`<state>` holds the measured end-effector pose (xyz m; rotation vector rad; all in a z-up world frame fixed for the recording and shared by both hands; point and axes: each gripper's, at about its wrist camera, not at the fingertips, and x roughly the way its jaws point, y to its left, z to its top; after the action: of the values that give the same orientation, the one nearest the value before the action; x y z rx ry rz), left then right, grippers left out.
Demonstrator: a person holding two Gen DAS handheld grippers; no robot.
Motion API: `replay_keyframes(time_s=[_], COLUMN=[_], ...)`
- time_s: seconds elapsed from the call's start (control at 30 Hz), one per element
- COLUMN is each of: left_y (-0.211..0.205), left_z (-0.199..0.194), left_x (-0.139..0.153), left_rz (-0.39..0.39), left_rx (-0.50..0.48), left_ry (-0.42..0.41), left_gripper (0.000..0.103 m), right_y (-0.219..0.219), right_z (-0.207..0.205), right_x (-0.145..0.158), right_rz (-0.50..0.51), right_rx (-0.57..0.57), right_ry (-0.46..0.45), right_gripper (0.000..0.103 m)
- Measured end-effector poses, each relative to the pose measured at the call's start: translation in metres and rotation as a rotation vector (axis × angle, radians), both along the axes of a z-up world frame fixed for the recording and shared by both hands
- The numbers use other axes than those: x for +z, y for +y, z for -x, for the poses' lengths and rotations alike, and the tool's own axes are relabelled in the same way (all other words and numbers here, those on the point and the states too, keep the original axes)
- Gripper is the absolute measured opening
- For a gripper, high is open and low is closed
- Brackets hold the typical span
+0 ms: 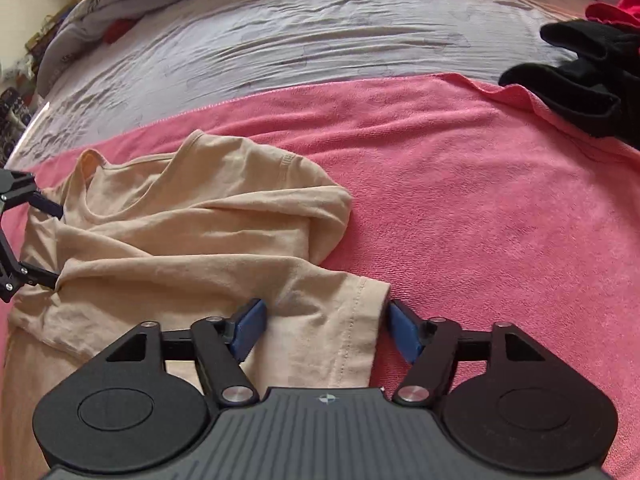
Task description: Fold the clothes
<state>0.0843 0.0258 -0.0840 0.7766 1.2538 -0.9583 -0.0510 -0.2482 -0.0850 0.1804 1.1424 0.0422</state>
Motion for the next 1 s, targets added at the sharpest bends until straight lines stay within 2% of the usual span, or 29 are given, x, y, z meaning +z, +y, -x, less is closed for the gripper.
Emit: replay_keyframes(time_s=[0.03,0.07,0.1,0.2,0.27,0.37,0.47,0.53,0.57,0.63,0.7,0.77,0.83,0.87,0.9,0.93,0.97,1.0], left_y=[-0.001,-0.001,0.000,0.001,0.005,0.015,0.021,0.022,0.023,0.027,0.033,0.035,0.039,0.041,0.043,0.044,0.045,0.044], left_z=[-0.001,-0.004,-0.006,-0.009,-0.006,0.002,0.012,0.016,0.018,0.027,0.026,0.017,0.003,-0.005,-0.012,-0.018,-0.021,-0.020], left_x=[-0.001,-0.003,-0.005,-0.010,-0.012,-0.016,-0.009,0.000,0.007,0.019,0.021,0.020,0.022,0.021,0.020,0.018,0.018,0.018], left_rz=[0.001,0.006,0.012,0.026,0.063,0.139,0.166,0.146,0.152,0.153,0.139,0.137,0.168,0.180,0.186,0.191,0.191,0.185], left_rx=[-0.006,-0.004,-0.004,-0.005,0.019,0.056,0.105,0.100,0.073,0.014,-0.017,0.025,0.124,0.177,0.212,0.247,0.263,0.259], left_ry=[0.001,0.015,0.025,0.033,0.004,-0.053,-0.079,-0.078,-0.080,-0.084,-0.068,-0.041,-0.011,0.011,0.036,0.062,0.068,0.054], left_gripper=[0.103,0.103,0.103,0.103,0.103,0.103,0.103,0.095,0.085,0.082,0.073,0.071,0.056,0.043,0.034,0.029,0.017,0.013], right_y=[0.007,0.013,0.015,0.017,0.016,0.015,0.011,0.008,0.007,0.005,0.002,-0.001,-0.004,-0.005,-0.005,-0.005,-0.005,-0.004], right_z=[0.000,-0.001,0.000,-0.001,-0.004,-0.008,-0.007,-0.003,0.000,0.005,0.011,0.014,0.016,0.018,0.018,0.018,0.017,0.016], right_x=[-0.002,-0.004,-0.006,-0.010,-0.012,-0.011,-0.006,-0.001,0.001,0.005,0.007,0.007,0.008,0.009,0.010,0.010,0.010,0.010], right_rz=[0.025,0.052,0.061,0.070,0.066,0.069,0.055,0.064,0.074,0.103,0.138,0.151,0.153,0.159,0.165,0.167,0.167,0.164], right_rx=[0.021,0.039,0.019,-0.053,-0.073,-0.057,-0.044,-0.039,-0.037,-0.038,-0.046,-0.060,-0.074,-0.083,-0.088,-0.087,-0.083,-0.078], right_ry=[-0.011,-0.023,-0.041,-0.085,-0.086,-0.072,-0.069,-0.078,-0.084,-0.091,-0.092,-0.092,-0.096,-0.104,-0.112,-0.117,-0.120,-0.118], right_gripper=[0.093,0.101,0.103,0.103,0.103,0.103,0.100,0.095,0.094,0.094,0.094,0.094,0.093,0.093,0.092,0.092,0.092,0.092])
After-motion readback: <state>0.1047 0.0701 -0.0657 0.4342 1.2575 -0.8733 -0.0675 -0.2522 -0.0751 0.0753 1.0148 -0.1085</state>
